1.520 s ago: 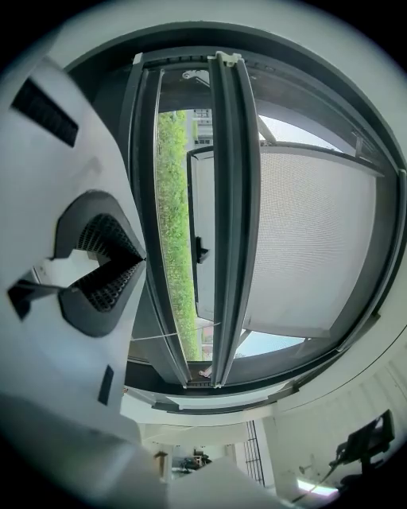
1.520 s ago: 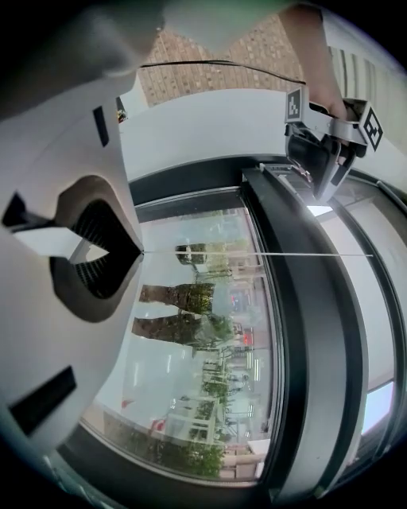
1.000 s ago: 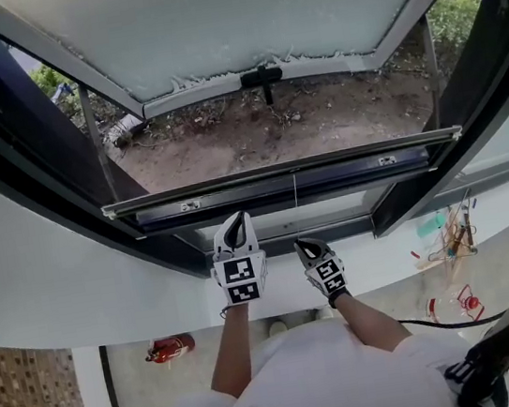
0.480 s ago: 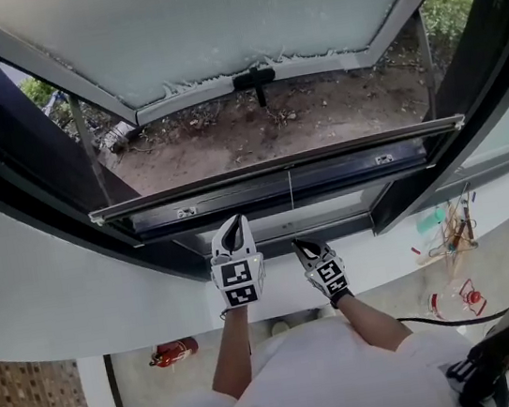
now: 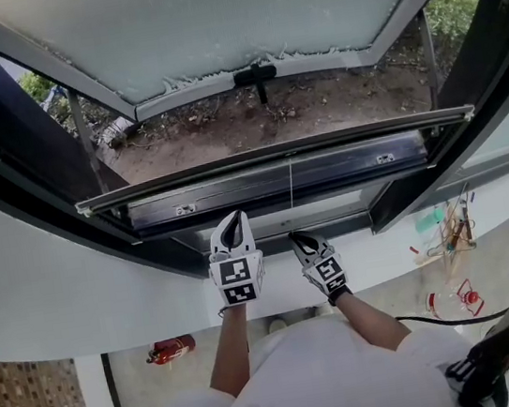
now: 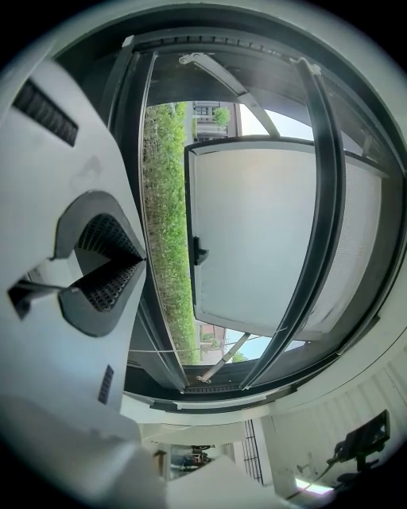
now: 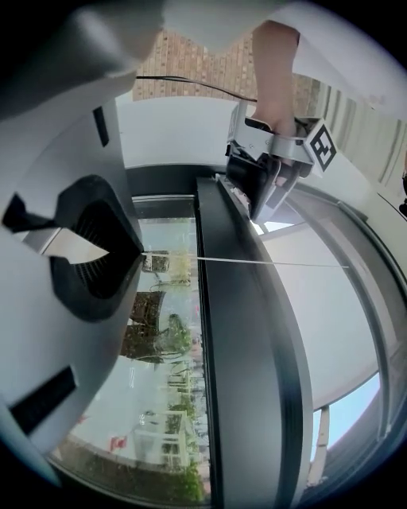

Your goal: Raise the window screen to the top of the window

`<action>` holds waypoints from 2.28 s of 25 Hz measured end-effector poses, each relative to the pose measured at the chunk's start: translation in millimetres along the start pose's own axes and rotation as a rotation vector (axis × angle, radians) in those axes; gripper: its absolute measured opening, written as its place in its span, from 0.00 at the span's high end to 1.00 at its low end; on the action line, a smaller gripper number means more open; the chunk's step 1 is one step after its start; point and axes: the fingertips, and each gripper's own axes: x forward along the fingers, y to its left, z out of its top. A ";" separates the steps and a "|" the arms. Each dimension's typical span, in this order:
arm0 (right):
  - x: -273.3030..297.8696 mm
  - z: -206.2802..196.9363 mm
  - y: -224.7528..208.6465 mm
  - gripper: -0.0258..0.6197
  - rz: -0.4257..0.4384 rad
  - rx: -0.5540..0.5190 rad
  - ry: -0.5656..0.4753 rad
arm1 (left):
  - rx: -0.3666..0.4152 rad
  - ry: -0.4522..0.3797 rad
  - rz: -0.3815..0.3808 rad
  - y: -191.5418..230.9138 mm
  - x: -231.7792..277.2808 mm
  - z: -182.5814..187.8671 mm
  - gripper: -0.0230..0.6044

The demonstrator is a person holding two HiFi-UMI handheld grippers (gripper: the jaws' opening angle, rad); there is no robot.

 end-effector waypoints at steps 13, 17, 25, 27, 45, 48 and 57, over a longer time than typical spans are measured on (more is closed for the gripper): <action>-6.0 10.0 0.1 0.96 -0.009 0.009 -0.024 | -0.012 -0.023 -0.022 -2.7 2.1 8.1 0.96; -9.2 16.9 1.1 0.96 -0.008 0.014 -0.036 | -0.018 -0.040 -0.034 -4.7 2.2 14.9 0.96; -12.1 22.4 -7.6 0.96 -0.027 0.029 -0.056 | -0.031 -0.051 -0.043 -3.9 5.1 16.8 0.96; -11.6 26.1 -8.4 0.96 -0.025 0.024 -0.068 | -0.034 -0.054 -0.042 -3.4 6.4 18.0 0.96; -16.3 79.6 -15.2 0.96 -0.034 -0.023 -0.222 | -0.018 -0.097 -0.075 -9.1 13.4 40.6 0.96; -22.1 86.2 -16.2 0.96 -0.040 -0.017 -0.259 | -0.015 -0.098 -0.078 -10.1 13.1 42.5 0.96; -24.6 95.9 -16.5 0.96 -0.041 0.003 -0.268 | -0.003 -0.105 -0.083 -11.5 9.5 48.0 0.96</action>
